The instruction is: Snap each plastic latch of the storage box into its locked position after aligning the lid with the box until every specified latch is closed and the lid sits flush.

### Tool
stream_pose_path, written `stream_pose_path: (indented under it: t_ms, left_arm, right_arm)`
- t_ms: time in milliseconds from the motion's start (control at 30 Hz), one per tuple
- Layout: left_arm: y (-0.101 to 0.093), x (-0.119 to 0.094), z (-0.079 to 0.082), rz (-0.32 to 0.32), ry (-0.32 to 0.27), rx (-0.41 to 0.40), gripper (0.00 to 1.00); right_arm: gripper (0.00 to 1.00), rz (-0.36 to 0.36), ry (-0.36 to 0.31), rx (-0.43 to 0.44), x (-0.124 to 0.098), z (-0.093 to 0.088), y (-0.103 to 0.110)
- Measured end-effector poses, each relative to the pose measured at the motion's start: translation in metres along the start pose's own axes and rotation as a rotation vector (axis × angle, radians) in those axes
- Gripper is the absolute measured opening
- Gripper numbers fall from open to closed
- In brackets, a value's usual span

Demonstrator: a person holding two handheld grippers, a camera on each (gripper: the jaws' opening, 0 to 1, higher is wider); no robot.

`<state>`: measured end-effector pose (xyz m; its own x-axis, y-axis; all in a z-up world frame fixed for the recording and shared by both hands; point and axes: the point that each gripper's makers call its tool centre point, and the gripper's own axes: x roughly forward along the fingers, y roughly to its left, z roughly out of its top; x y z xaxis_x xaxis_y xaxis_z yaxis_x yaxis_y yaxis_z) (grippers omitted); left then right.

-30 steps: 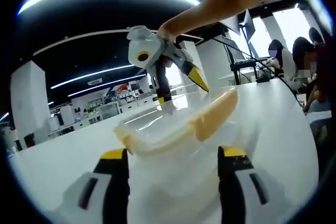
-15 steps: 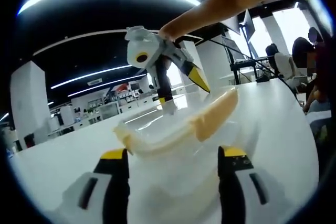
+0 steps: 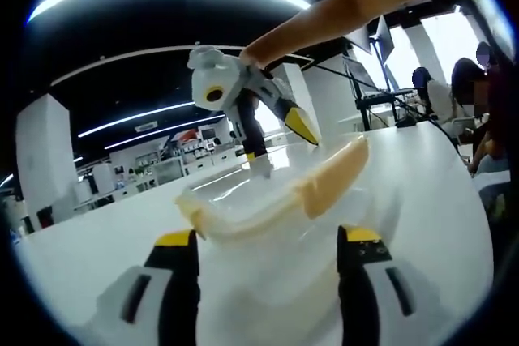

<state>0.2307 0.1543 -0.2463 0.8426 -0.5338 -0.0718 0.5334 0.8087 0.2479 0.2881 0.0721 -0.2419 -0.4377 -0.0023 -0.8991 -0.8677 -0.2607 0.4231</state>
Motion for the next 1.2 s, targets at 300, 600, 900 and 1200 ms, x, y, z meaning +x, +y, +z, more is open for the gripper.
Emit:
stream_pose_path:
  t_ms: [300,600,900,1200]
  left_arm:
    - [0.000,0.000,0.000,-0.002,-0.002,0.000,0.69]
    - [-0.001,-0.001,0.001,-0.001,-0.005,-0.003,0.69]
    - [-0.001,-0.001,0.001,-0.001,-0.006,0.001,0.70]
    - [-0.002,-0.001,0.001,-0.001,-0.006,0.004,0.70]
  right_arm:
    - [0.49,0.044,-0.026,0.028,0.001,0.001,0.000]
    - [0.61,0.046,-0.029,0.034,0.003,0.002,0.003]
    - [0.62,0.048,-0.079,-0.031,-0.001,0.002,-0.001]
    - [0.58,-0.002,-0.086,-0.202,-0.013,0.008,-0.011]
